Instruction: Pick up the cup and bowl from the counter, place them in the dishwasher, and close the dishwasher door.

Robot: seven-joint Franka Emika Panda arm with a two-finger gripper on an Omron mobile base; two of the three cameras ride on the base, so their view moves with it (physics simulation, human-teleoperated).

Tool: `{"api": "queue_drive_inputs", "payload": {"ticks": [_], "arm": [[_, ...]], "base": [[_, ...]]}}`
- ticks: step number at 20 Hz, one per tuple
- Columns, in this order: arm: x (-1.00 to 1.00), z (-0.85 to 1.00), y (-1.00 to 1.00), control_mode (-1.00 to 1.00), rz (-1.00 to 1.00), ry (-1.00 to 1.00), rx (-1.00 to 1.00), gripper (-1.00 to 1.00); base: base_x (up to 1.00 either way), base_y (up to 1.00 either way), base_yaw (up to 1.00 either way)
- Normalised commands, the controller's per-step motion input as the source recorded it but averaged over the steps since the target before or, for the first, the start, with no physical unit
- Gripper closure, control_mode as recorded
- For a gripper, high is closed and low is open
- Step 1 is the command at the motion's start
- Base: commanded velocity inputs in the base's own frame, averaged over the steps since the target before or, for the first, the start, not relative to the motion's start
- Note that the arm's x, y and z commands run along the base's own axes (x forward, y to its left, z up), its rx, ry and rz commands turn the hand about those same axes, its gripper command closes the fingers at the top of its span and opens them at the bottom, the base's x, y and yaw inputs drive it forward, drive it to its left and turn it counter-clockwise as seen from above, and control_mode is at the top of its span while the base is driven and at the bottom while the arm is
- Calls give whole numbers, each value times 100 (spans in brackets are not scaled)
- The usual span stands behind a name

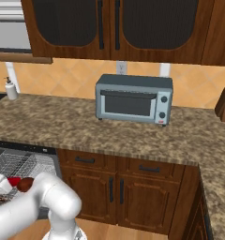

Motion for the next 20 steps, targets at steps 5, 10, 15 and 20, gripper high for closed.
{"api": "queue_drive_inputs", "payload": {"ticks": [5, 10, 15, 20], "arm": [[49, -34, 2, -100, 0, -13, 0, -100], [51, -28, 15, -100, 0, -4, 0, -100], [6, -13, 23, -100, 0, 0, 19, -100], [-9, -5, 46, -100, 4, -4, 23, -100]], "base": [[0, 0, 0], [0, 0, 0], [0, 0, 0], [0, 0, 0]]}}
